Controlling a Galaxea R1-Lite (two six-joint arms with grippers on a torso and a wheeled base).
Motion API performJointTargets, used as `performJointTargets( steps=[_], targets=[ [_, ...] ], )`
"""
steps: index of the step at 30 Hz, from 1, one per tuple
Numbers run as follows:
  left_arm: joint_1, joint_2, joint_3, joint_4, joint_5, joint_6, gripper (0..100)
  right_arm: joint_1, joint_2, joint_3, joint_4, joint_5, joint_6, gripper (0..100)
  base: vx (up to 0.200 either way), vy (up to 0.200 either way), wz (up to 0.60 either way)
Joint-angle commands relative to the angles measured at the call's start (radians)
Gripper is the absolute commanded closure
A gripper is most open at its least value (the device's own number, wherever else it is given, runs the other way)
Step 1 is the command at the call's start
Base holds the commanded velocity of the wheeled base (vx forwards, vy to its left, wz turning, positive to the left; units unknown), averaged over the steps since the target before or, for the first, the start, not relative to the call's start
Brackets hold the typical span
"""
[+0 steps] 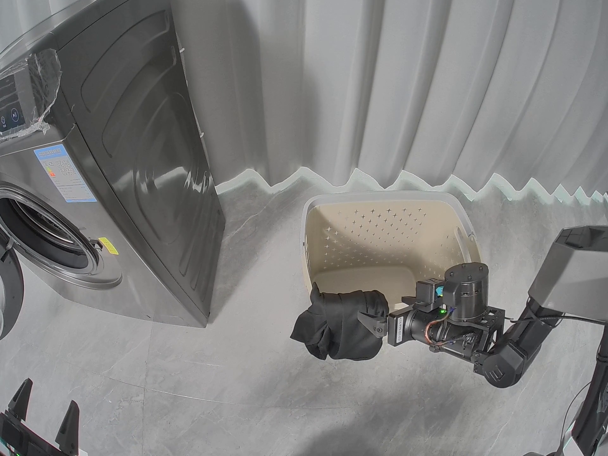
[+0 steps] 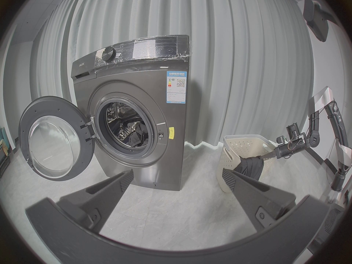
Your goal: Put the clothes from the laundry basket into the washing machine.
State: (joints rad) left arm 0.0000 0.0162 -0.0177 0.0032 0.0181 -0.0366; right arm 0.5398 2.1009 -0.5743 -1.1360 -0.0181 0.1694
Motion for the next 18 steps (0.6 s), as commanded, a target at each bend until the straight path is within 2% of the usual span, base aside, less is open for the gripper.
performJointTargets(
  steps=[1,18],
  targets=[
    [0.0,-0.016,0.016,0.0,0.0,0.0,0,-0.001,0.07,-0.042,-0.022,0.001,-0.001,0,0.0,0.0,0.0],
    [0.0,-0.016,0.016,0.0,0.0,0.0,0,-0.003,0.18,-0.127,-0.044,0.001,-0.002,0,0.0,0.0,0.0]
  ],
)
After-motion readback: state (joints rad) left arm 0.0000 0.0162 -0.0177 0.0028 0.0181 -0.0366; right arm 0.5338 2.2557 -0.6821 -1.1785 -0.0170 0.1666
